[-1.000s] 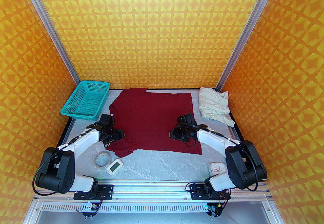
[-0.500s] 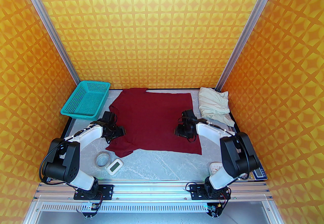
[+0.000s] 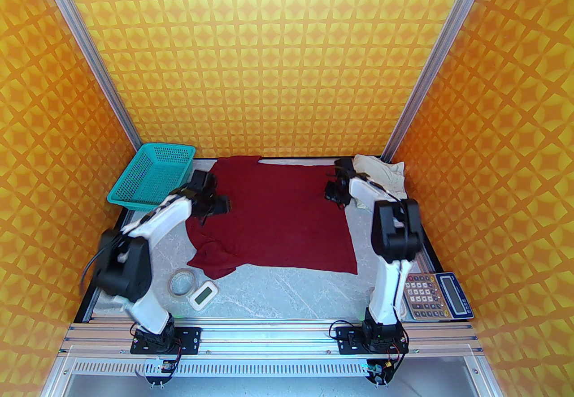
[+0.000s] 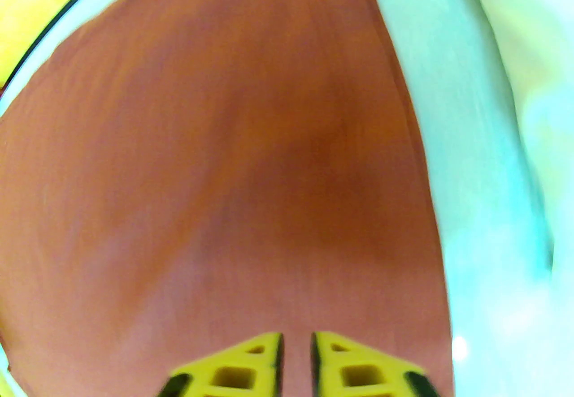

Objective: Fold and stack the mixed laundry pile

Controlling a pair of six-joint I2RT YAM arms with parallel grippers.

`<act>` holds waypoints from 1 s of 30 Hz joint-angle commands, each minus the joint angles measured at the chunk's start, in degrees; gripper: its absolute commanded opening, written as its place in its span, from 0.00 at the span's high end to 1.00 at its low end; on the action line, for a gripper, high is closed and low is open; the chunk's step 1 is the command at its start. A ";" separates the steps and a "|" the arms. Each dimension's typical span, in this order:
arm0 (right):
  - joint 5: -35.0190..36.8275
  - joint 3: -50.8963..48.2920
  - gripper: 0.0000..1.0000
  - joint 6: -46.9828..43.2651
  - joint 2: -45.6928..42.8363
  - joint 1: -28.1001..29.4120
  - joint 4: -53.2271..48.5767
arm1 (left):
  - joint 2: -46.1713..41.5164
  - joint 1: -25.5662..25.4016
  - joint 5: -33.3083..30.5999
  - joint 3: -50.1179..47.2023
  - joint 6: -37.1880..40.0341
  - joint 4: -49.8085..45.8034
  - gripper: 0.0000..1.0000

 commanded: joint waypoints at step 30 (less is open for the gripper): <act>-12.75 47.38 0.94 7.78 30.76 -7.18 -10.47 | 46.16 5.45 17.68 51.39 -9.56 3.41 0.36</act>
